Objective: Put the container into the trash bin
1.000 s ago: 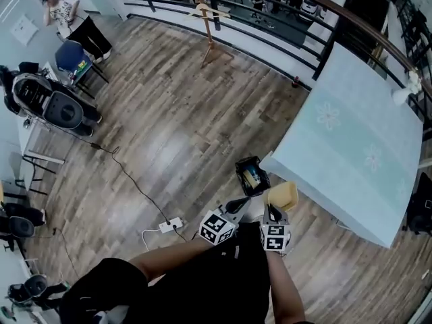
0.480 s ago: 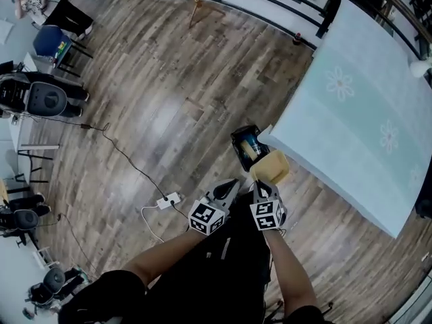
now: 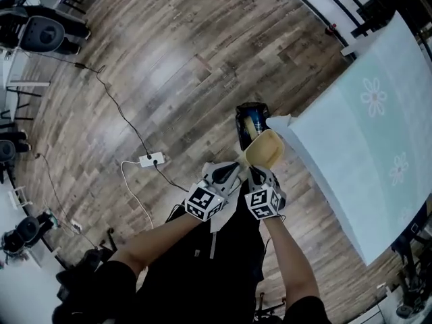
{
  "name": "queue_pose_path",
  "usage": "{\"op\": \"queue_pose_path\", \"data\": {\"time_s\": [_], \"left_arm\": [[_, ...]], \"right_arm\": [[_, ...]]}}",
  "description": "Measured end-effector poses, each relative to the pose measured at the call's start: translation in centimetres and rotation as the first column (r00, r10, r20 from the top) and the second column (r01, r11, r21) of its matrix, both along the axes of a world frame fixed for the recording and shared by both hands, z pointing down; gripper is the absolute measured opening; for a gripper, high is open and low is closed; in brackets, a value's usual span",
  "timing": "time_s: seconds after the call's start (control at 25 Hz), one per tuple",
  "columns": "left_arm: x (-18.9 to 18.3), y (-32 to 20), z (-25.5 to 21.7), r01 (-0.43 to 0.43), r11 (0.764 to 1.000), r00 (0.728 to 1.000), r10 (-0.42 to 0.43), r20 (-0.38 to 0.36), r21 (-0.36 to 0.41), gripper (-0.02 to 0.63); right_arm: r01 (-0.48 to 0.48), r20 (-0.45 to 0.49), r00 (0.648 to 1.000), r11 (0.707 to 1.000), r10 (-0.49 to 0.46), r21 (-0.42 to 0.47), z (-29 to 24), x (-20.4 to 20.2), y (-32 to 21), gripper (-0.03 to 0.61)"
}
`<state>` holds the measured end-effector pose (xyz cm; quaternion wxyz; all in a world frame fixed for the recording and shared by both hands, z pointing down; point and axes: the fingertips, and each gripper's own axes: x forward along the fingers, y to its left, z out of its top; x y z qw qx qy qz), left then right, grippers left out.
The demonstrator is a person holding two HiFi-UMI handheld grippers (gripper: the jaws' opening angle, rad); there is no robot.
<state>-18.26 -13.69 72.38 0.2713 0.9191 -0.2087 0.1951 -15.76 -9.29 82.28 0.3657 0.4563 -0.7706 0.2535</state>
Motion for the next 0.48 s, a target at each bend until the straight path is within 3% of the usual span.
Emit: {"op": "queue_pose_path", "data": {"time_s": [0.24,0.48], "left_arm": [[-0.6,-0.4,3.1,0.120,0.993,0.993,-0.120,0.020,-0.017,0.014],[-1.5,0.6,6.3,0.282,0.958,0.959,-0.280,0.045,-0.043,0.014]], "right_arm": [[0.195,0.019,0.981,0.981,-0.194,-0.017,3.0,-1.2,-1.1,0.041],[0.421,-0.042,0.906,0.907,-0.422,-0.026,6.8,0.0,0.0,0.041]]}}
